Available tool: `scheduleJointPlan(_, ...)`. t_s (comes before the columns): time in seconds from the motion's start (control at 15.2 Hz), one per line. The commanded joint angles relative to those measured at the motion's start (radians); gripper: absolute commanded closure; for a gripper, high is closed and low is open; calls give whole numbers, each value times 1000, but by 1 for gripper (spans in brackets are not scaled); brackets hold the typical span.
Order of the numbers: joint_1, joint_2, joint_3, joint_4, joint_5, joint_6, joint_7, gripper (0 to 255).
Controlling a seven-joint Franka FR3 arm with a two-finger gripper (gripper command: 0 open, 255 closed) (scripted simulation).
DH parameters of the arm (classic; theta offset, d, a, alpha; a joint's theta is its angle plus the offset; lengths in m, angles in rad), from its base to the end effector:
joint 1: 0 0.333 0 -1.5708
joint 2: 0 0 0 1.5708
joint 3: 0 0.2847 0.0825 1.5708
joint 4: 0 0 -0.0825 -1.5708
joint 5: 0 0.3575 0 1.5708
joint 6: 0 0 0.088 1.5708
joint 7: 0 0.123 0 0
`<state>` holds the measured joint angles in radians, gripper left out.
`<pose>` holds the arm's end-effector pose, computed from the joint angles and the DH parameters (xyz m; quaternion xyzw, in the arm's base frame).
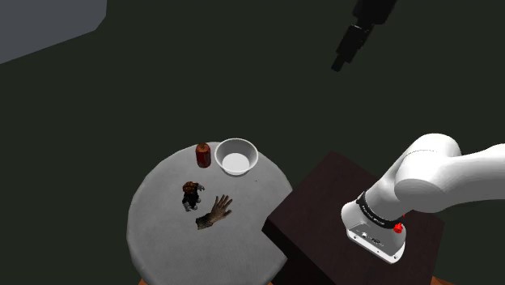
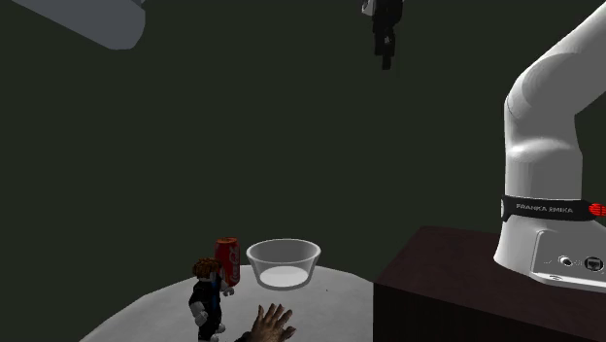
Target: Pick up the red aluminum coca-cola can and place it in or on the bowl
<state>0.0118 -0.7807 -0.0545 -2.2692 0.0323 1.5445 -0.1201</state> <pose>0.3024 -0.0138 0.5869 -0.9979 -0.0469 -0.0302 0.0332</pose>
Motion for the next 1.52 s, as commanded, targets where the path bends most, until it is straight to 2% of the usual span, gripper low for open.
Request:
scheduleJointPlan(0.0, 0, 0, 0, 0, 0, 0, 0, 0)
scheduleJointPlan(0.73, 30, 233, 109, -112, 51, 337, 120, 0)
scheduleJointPlan(1.45, 50, 597, 202, -56, 42, 635, 250, 0)
